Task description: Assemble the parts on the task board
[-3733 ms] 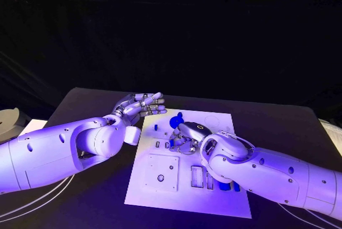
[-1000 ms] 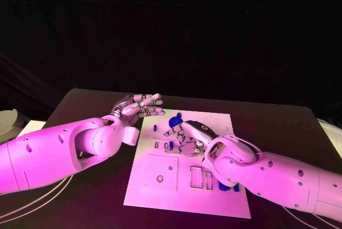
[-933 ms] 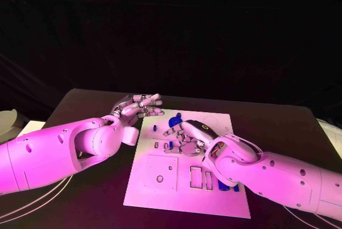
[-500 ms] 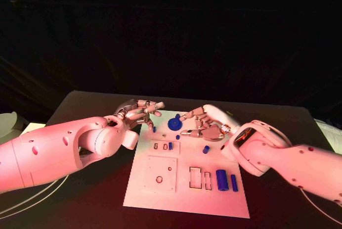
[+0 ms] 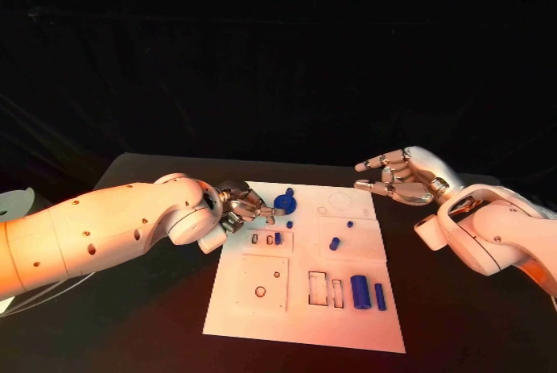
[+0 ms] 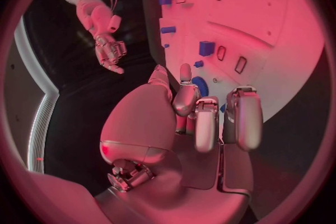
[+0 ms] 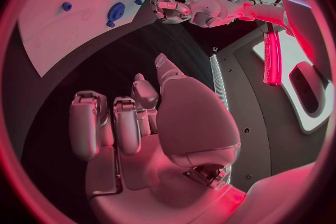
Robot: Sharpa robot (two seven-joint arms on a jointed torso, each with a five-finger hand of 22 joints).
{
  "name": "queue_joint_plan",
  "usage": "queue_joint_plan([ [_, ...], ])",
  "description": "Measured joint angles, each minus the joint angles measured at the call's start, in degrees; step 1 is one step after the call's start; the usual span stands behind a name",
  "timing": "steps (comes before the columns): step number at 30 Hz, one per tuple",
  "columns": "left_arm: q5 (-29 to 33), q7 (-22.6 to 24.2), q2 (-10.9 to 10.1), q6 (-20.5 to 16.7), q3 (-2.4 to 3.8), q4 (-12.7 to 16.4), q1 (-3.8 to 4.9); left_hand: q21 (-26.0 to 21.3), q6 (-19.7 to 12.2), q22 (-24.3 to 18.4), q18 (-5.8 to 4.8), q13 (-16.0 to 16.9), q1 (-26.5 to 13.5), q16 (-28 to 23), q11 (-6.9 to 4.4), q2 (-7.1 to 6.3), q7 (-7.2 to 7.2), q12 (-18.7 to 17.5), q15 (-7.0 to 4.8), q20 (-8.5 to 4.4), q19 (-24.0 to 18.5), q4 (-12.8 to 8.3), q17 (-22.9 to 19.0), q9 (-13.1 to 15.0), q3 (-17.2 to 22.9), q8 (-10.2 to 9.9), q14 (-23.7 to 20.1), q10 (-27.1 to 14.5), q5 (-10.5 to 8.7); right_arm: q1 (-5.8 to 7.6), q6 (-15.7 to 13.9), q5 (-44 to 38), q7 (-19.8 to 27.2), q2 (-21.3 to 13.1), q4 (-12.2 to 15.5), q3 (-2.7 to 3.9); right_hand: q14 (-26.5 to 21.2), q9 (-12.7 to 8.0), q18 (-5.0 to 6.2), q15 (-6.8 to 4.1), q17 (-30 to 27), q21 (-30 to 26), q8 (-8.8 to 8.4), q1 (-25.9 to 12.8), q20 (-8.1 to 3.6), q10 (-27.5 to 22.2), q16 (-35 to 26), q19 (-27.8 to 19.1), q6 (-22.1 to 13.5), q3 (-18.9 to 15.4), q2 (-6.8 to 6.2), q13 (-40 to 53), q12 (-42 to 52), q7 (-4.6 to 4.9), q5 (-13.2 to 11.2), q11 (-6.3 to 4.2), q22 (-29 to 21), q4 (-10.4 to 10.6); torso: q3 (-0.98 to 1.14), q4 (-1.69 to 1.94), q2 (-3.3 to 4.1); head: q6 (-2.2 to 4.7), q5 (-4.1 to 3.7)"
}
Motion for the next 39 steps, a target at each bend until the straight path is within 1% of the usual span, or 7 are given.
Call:
queue_joint_plan([
  [7,-8.5,-8.5,2.9,2.5,-0.01,-1.4,0.45,1.2,-1.7,0.0,0.00,1.5,-0.2,0.0,-0.51,0.23,-0.53,1.2,-0.21,0.00,0.0,0.1,0.0,5.0,-1.7,4.7,0.1,0.5,0.00,0.03,0.0,1.3,-0.2,-0.2,-0.4,-0.04,0.0,0.0,0.00,0.00,0.0,0.0,0.00,0.0,0.00,0.0,0.0,0.0,0.0,0.0,0.00,-0.1,0.0,0.00,0.0,0.00,-0.2,0.0,0.31,-0.12,-0.25,-0.14,0.29],
  [9,-9.9,-10.0,3.5,2.9,-0.01,-1.8,0.50,1.4,-1.9,0.0,0.00,1.9,-0.6,0.0,-0.76,0.62,-0.72,1.6,-0.48,-0.06,0.1,0.2,0.0,6.1,-2.1,5.8,-0.1,0.8,0.00,0.03,0.0,1.5,-0.3,-0.2,-0.5,-0.05,0.0,0.0,0.00,0.00,0.0,-0.2,0.00,0.0,0.00,0.0,0.0,0.0,0.0,0.0,0.00,-0.1,0.0,0.00,0.2,0.00,-0.2,0.0,0.32,-0.13,-0.25,-0.15,0.31],
  [11,-11.2,-11.2,4.3,3.3,-0.02,-2.2,0.59,1.5,-2.1,0.0,-0.83,2.3,-1.1,0.0,-0.81,0.62,-0.91,1.9,-0.48,-0.21,0.2,0.3,0.0,7.0,-2.3,6.5,-0.1,0.8,-0.47,0.03,0.0,1.5,-0.4,-0.1,-0.6,-0.06,0.0,0.0,0.00,0.00,0.0,-0.2,0.00,0.0,0.00,0.0,0.0,0.0,0.0,0.0,0.00,-0.1,0.0,0.00,0.2,0.00,-0.2,0.0,0.35,-0.13,-0.26,-0.16,0.31],
  [13,-12.0,-11.9,4.9,3.7,-0.02,-2.6,0.67,1.8,-2.3,0.0,-0.85,2.6,-1.2,0.0,-1.03,0.62,-1.12,2.1,-0.48,-0.42,0.0,0.3,0.0,7.8,-2.6,7.1,-0.1,1.0,-0.88,0.02,0.0,1.6,-0.5,0.0,-0.7,-0.07,0.0,0.0,0.00,0.00,0.0,-0.2,0.00,0.0,0.00,0.0,0.0,0.0,0.0,0.0,0.00,-0.1,0.0,0.00,0.2,0.00,-0.2,0.0,0.35,-0.13,-0.26,-0.22,0.33],
  [20,-14.0,-13.3,6.9,5.9,-0.02,-4.1,0.81,2.2,-3.0,0.0,-0.85,3.2,-2.4,0.0,-1.02,0.47,-1.03,2.5,-0.69,-0.42,0.0,0.2,0.0,9.5,-3.1,8.1,0.1,1.4,-3.36,-0.05,0.0,1.6,-0.8,0.5,-1.0,-0.11,0.0,0.0,0.00,0.00,0.0,-0.2,0.00,0.0,0.00,0.0,-0.2,0.0,0.2,0.0,0.00,-0.2,0.0,-0.19,0.2,0.00,-0.3,0.0,0.32,-0.15,-0.26,-0.48,0.40],
  [26,-14.9,-13.8,8.2,7.9,-0.02,-5.1,0.82,2.3,-3.0,0.0,-0.85,3.6,-2.4,0.0,-1.11,0.48,-1.02,2.8,-0.69,-0.42,0.0,0.1,0.0,9.8,-3.2,8.2,0.1,1.5,-3.41,-0.10,0.1,1.5,-1.1,0.8,-1.2,-0.12,0.0,0.0,0.00,0.00,0.0,-0.2,0.00,0.0,-0.22,0.0,-0.2,-0.2,0.2,-0.2,0.00,-0.2,0.0,-0.19,0.2,0.00,-0.4,-0.2,0.26,-0.14,-0.26,-0.70,0.41],
  [39,-16.0,-14.1,9.2,11.0,-0.03,-5.7,0.84,2.5,-3.2,0.0,-0.85,4.3,-2.4,0.0,-1.11,0.48,-1.22,3.2,-0.89,-0.41,0.0,0.2,0.0,10.3,-3.2,8.5,-0.1,1.9,-3.40,-0.18,0.2,1.5,-1.3,1.2,-1.6,-0.14,0.0,0.0,0.00,0.00,0.0,-0.2,0.00,0.0,-0.22,0.0,-0.2,-0.2,0.2,-0.2,0.00,-0.3,0.0,-0.19,0.2,0.00,-0.5,-0.2,0.26,-0.13,-0.26,-1.05,0.34],
])
